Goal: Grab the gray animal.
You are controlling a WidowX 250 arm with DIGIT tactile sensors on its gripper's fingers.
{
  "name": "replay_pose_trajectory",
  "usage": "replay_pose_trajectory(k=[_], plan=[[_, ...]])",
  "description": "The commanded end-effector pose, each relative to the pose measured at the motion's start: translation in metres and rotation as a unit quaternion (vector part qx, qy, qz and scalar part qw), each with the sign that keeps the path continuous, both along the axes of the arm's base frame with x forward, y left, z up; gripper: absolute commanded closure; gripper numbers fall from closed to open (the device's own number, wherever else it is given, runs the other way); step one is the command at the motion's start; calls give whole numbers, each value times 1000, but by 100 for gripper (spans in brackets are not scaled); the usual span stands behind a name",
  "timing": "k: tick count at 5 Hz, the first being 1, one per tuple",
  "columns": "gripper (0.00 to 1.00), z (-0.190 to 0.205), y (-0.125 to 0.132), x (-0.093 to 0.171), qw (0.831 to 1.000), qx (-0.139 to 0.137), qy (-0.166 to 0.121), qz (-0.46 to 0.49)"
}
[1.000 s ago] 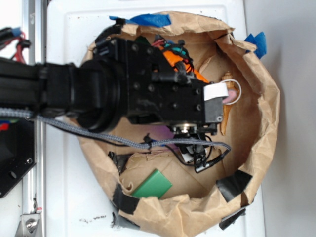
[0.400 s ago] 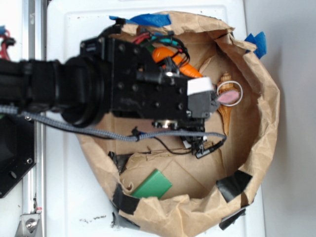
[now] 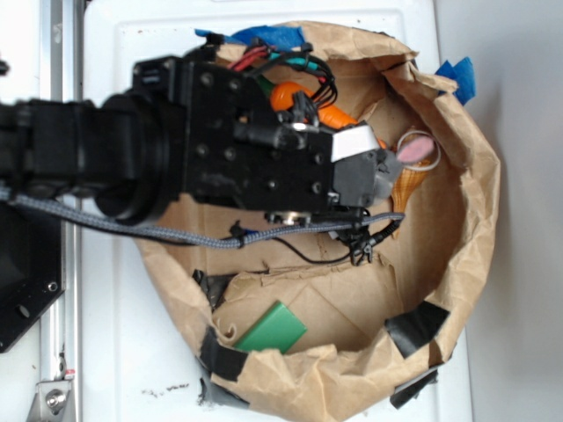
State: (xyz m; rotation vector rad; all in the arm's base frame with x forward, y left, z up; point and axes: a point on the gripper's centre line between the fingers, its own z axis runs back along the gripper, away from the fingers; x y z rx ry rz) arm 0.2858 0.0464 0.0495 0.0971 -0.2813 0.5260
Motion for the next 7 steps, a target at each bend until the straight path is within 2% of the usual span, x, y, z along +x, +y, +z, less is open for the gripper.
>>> replay_pose_trajectory(k=[1, 2, 3, 4, 5, 7], plan=[[100, 24, 6, 0, 1000, -9, -23, 2], [100, 36, 2, -11, 999, -34, 17, -10], [100, 56, 1, -31, 994, -70, 80, -19], [100, 81, 6, -42, 995, -65, 81, -6], [100, 106, 10, -44, 994, -73, 80, 4], [100, 135, -5, -52, 994, -84, 63, -6]])
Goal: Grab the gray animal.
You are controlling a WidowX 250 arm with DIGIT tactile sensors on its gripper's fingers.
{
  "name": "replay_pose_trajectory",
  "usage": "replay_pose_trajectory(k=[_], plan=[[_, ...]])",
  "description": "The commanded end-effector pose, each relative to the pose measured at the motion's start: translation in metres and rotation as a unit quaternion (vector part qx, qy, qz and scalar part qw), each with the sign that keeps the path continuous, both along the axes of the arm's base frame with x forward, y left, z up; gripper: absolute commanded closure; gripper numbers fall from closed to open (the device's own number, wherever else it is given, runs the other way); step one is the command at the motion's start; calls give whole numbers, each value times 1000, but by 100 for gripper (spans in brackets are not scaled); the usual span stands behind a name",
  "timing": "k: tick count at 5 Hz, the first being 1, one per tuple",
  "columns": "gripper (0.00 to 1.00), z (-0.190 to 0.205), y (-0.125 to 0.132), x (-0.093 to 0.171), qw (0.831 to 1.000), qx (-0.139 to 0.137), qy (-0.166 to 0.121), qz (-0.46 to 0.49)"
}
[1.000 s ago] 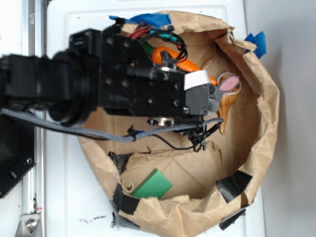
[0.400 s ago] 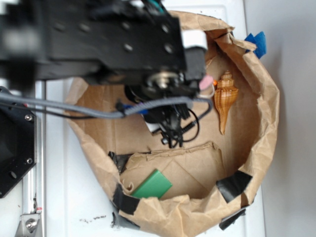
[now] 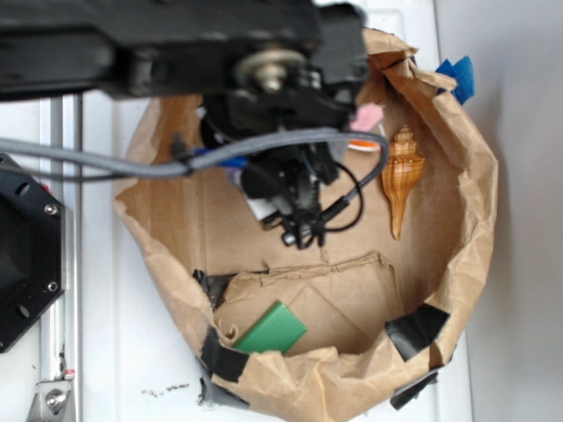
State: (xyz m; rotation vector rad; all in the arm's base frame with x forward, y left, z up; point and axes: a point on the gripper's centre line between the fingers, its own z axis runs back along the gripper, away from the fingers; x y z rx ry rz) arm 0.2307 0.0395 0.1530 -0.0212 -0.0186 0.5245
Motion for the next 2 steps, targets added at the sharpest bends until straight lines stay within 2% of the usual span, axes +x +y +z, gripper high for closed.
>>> replay_pose_trajectory(k=[1, 2], plan=[[100, 28, -2, 6, 999, 11, -37, -1], [100, 22, -1, 10, 999, 26, -36, 1]])
